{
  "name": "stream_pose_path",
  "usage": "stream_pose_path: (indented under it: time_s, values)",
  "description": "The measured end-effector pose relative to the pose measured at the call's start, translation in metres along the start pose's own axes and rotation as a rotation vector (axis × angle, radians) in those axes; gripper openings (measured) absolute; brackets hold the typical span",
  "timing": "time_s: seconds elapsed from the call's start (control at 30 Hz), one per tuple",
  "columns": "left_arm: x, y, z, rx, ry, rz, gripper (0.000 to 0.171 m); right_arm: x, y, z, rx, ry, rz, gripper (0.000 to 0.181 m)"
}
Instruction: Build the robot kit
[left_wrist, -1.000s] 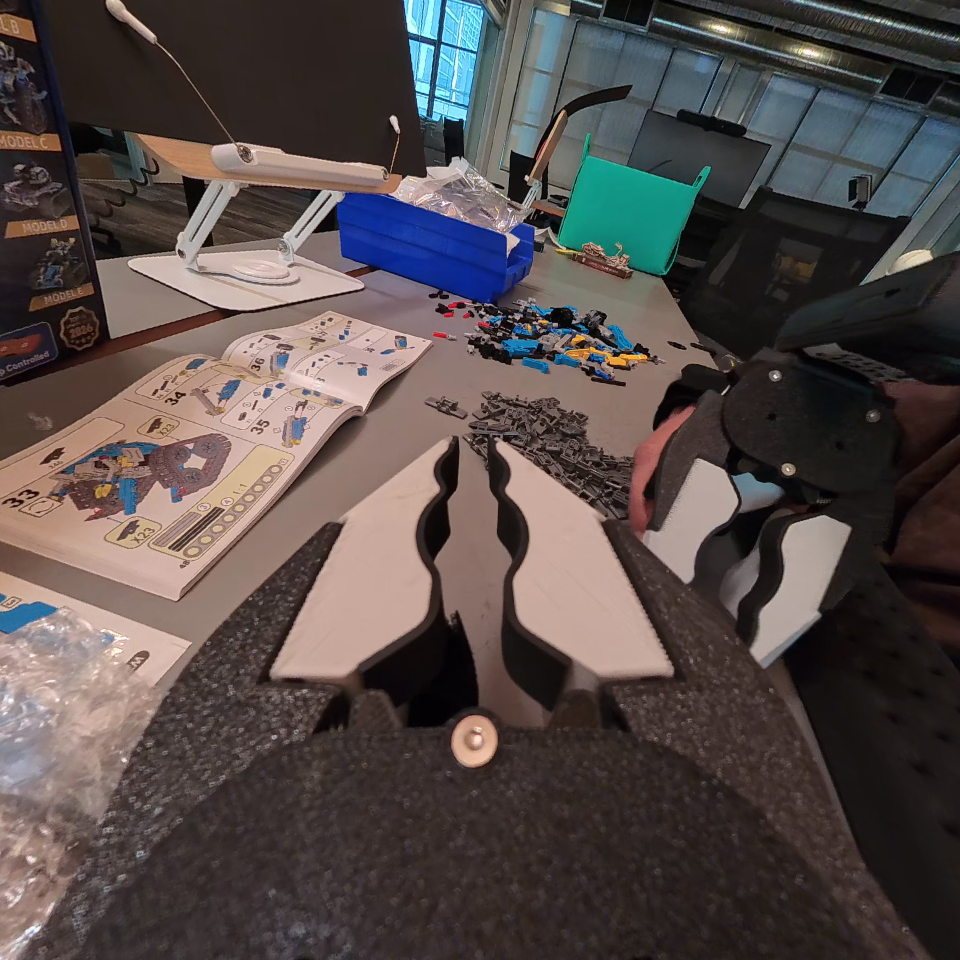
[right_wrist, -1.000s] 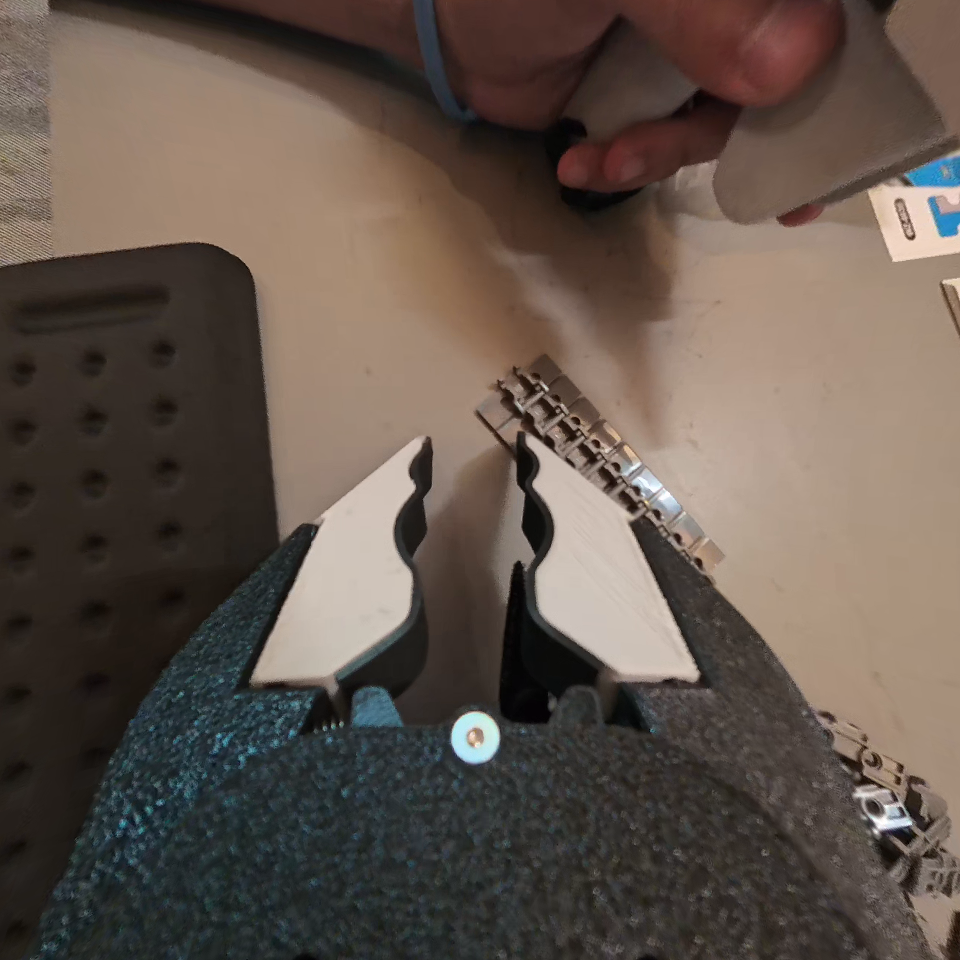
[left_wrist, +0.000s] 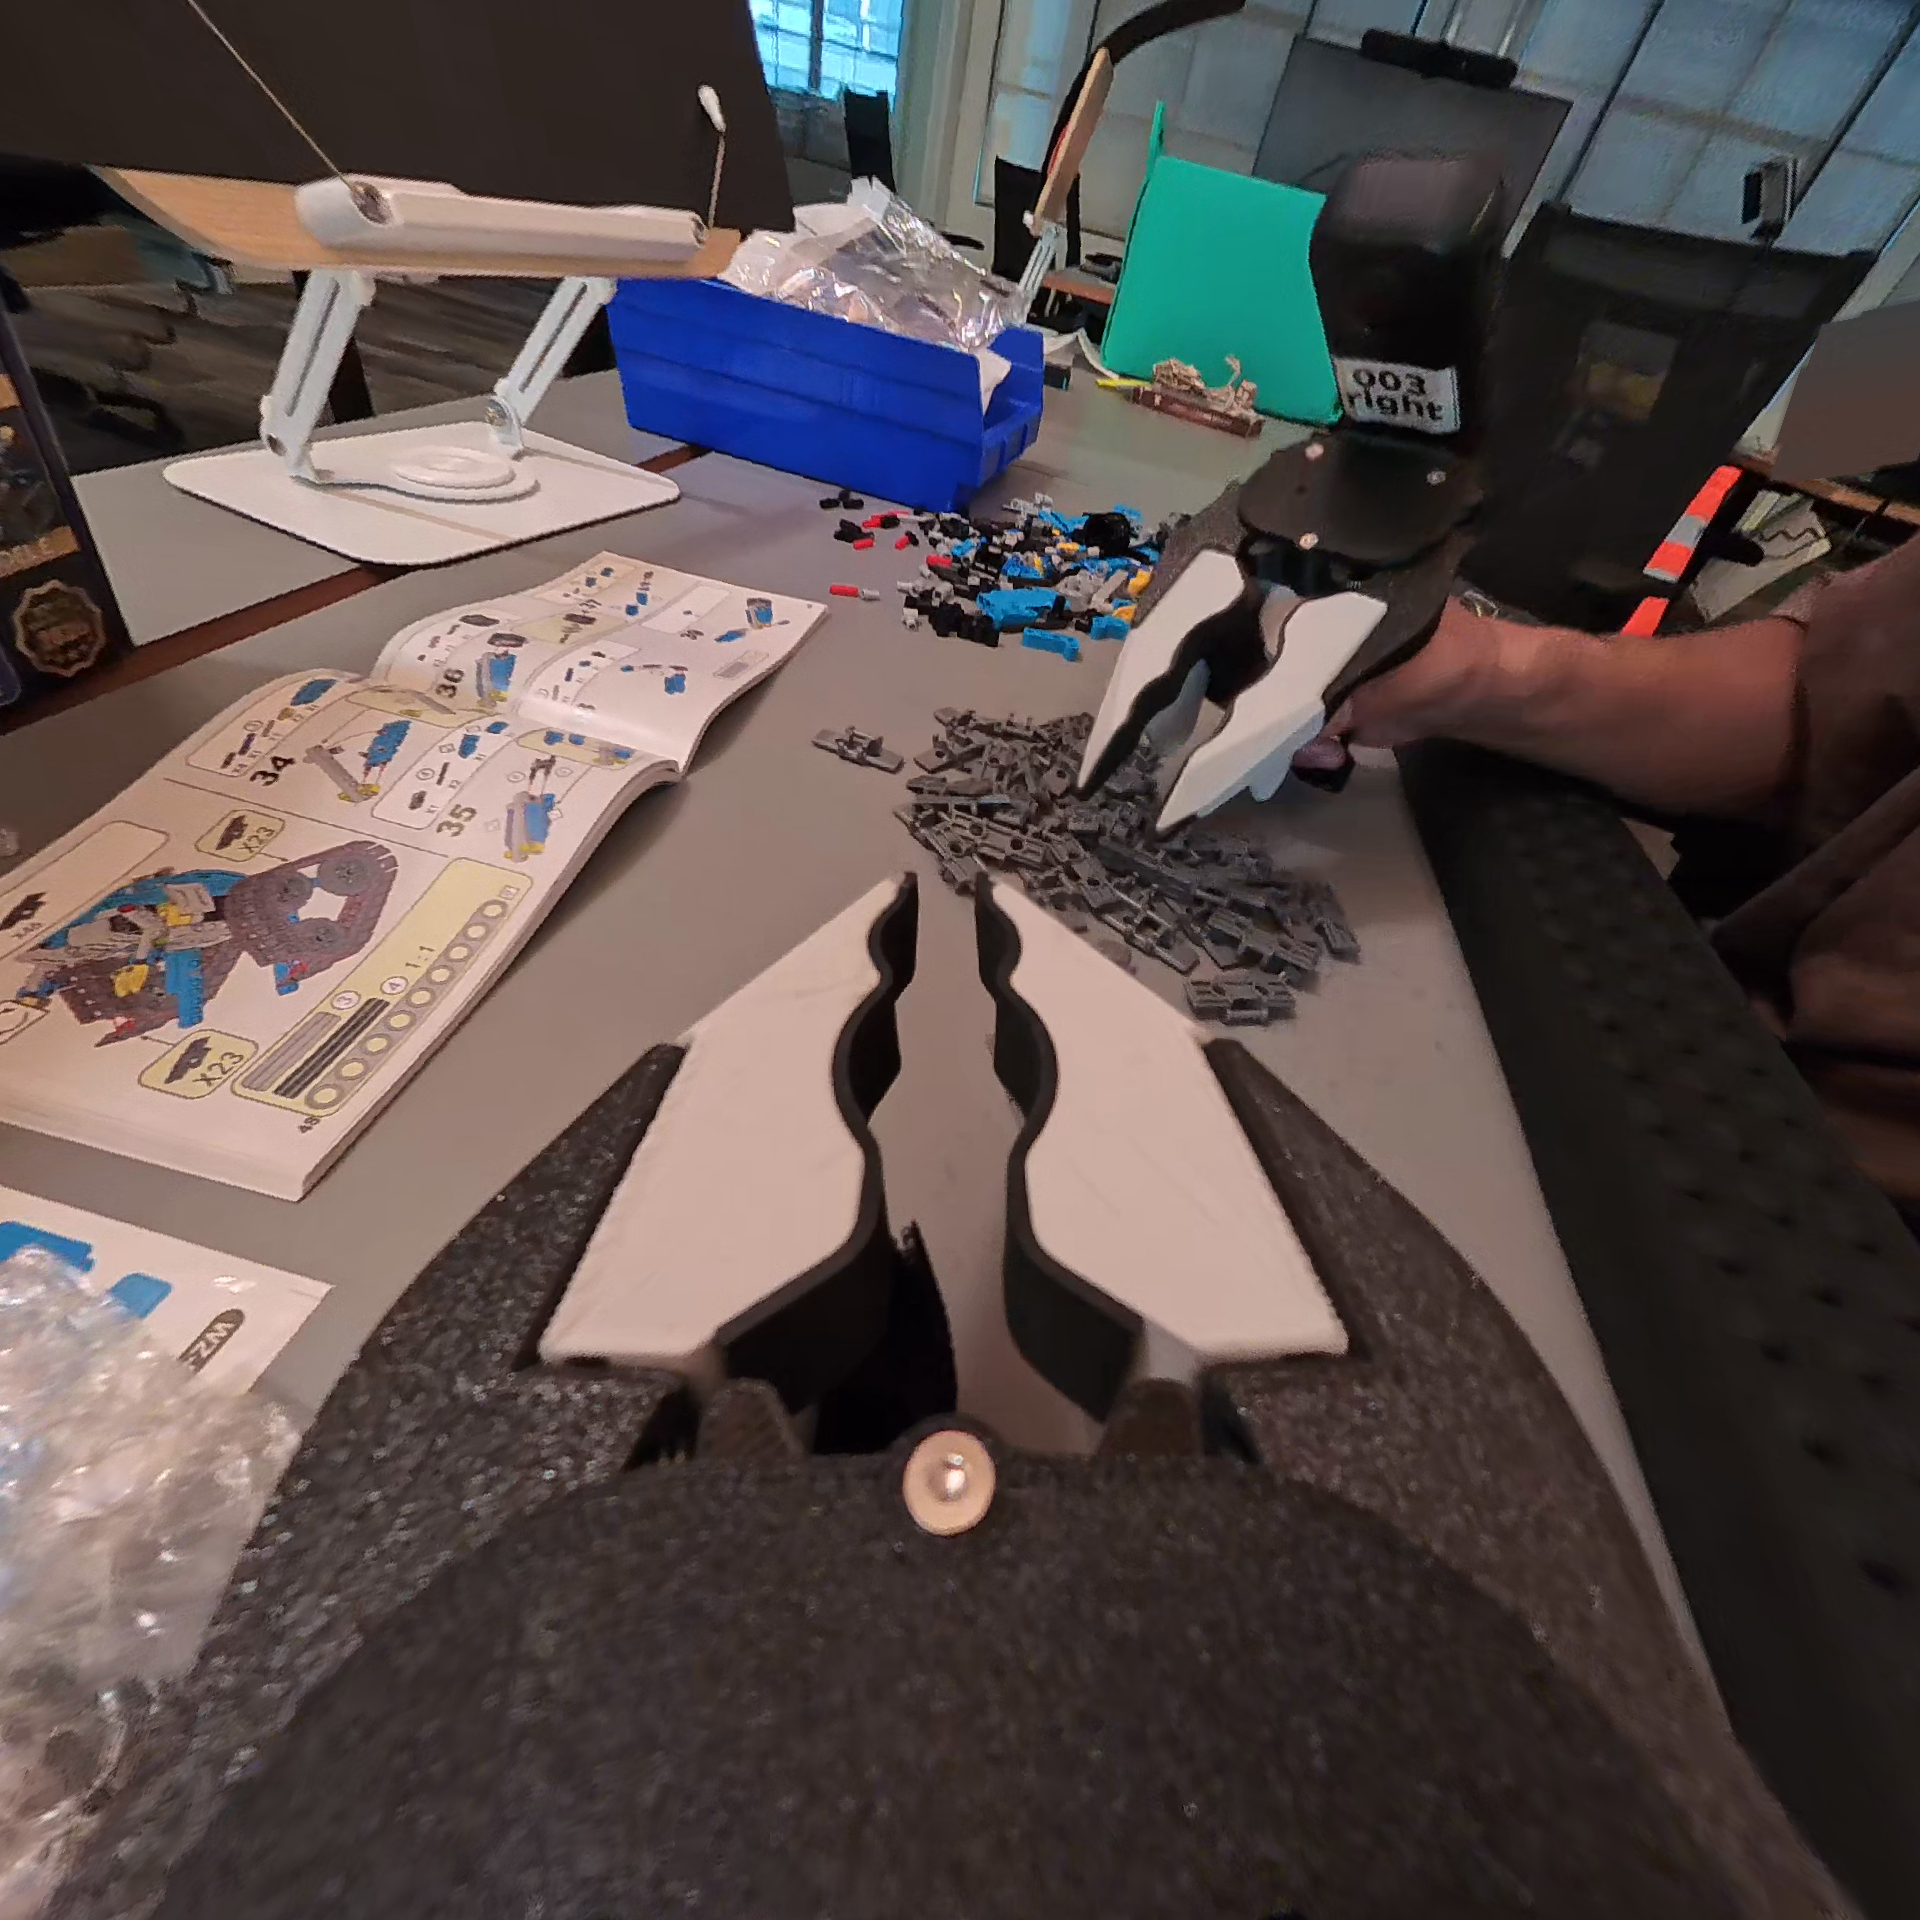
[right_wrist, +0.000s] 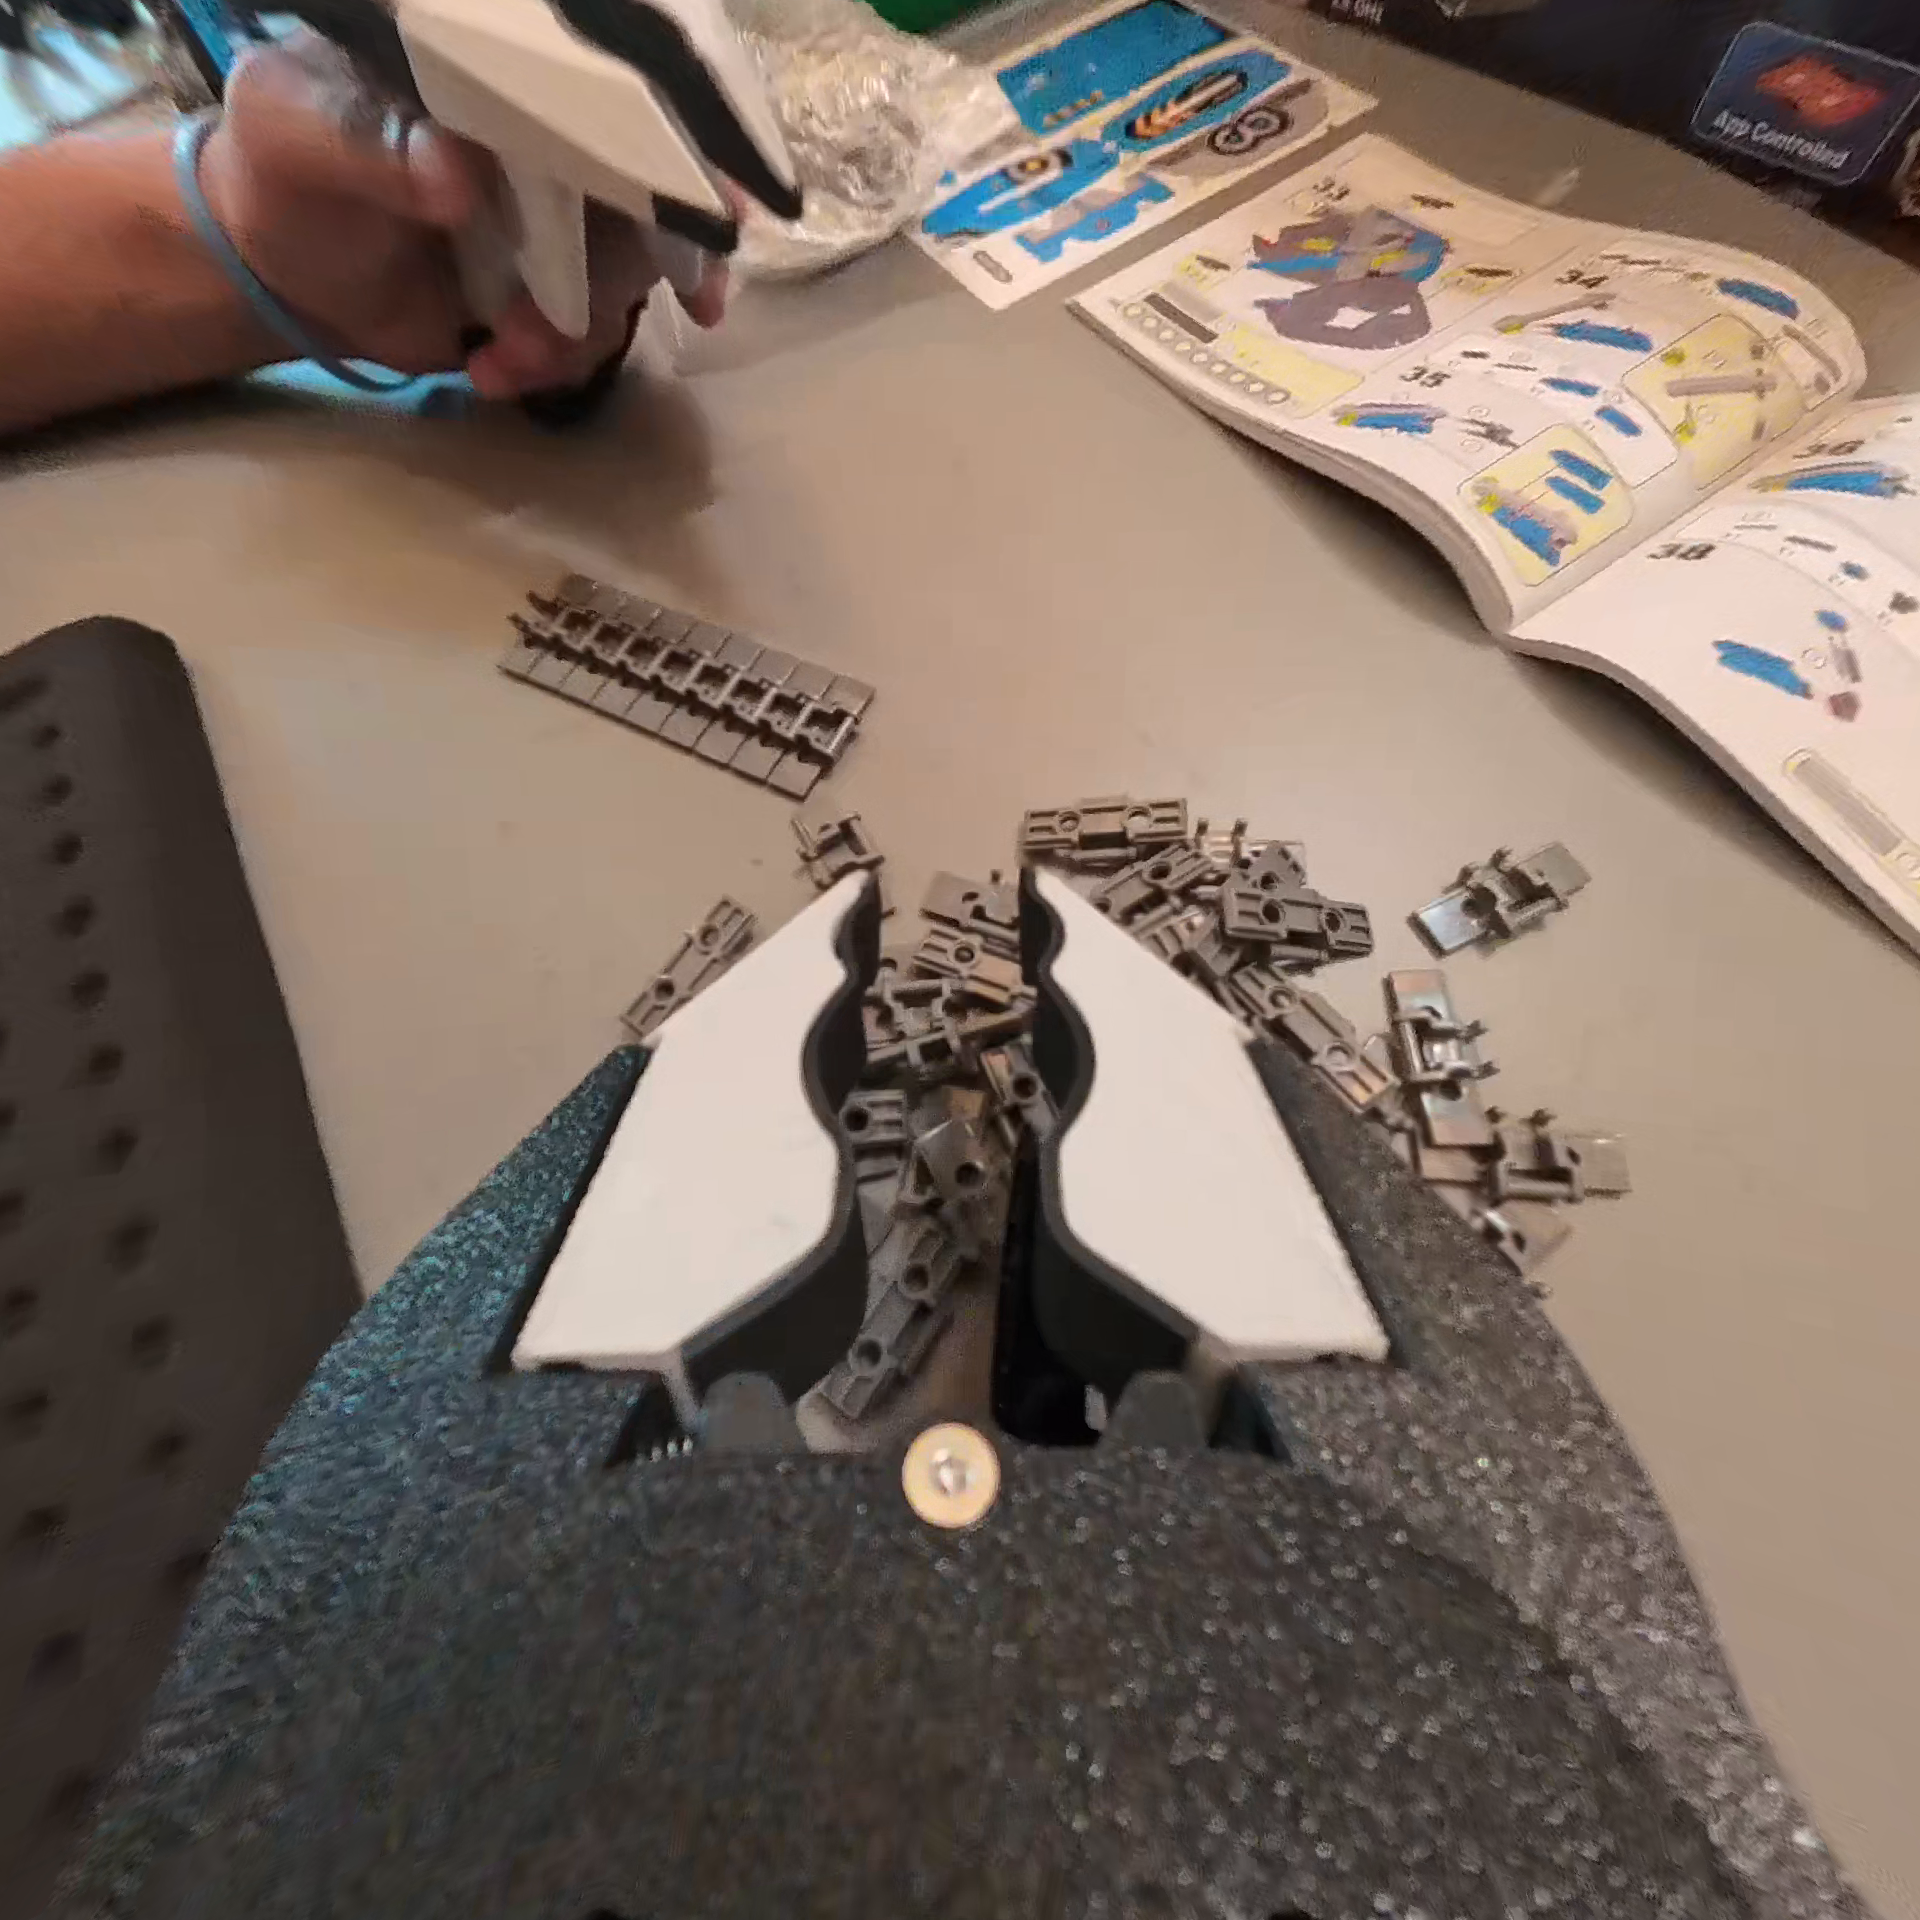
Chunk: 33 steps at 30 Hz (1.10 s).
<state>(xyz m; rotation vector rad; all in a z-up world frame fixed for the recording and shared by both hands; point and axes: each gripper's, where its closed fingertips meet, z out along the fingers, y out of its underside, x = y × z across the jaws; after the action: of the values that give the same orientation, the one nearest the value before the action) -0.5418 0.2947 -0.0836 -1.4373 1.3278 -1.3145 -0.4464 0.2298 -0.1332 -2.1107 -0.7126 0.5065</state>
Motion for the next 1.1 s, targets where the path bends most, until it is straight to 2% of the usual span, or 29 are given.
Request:
stream_pose_path:
  time_s: [0.1,0.17,0.23,0.4,0.5,0.67,0.8,0.93,1.0,1.1]
  values:
    - [0.015,0.01,0.003,-0.085,0.091,-0.053,0.014,-0.006,-0.001,0.005,-0.003,-0.022,-0.023,0.027]
    - [0.037,0.028,0.003,-0.229,0.232,-0.133,0.022,-0.013,0.004,0.013,-0.044,-0.034,-0.083,0.028]
    - [0.053,0.045,0.001,-0.346,0.306,-0.14,0.029,-0.022,0.011,0.02,-0.083,-0.036,-0.157,0.028]
    - [0.06,0.049,0.004,-0.39,0.261,-0.062,0.03,-0.023,0.011,0.031,-0.136,-0.001,-0.279,0.027]
    - [0.057,0.049,0.011,-0.392,0.181,0.006,0.03,-0.025,0.015,0.038,-0.189,-0.072,-0.237,0.027]
    - [0.054,0.07,0.02,-0.486,0.072,0.124,0.03,-0.018,0.013,0.045,-0.208,0.012,-0.197,0.018]
    - [0.046,0.086,0.026,-0.547,0.002,0.12,0.03,-0.008,0.009,0.051,-0.219,0.112,-0.091,0.018]
    - [0.036,0.078,0.03,-0.503,-0.075,0.106,0.03,0.004,0.006,0.053,-0.221,0.2,-0.015,0.018]
    - [0.034,0.076,0.032,-0.491,-0.097,0.088,0.03,-0.001,0.004,0.058,-0.212,0.186,0.046,0.018]
    - [0.034,0.085,0.033,-0.543,-0.118,0.134,0.029,-0.014,0.004,0.062,-0.221,0.14,0.06,0.026]
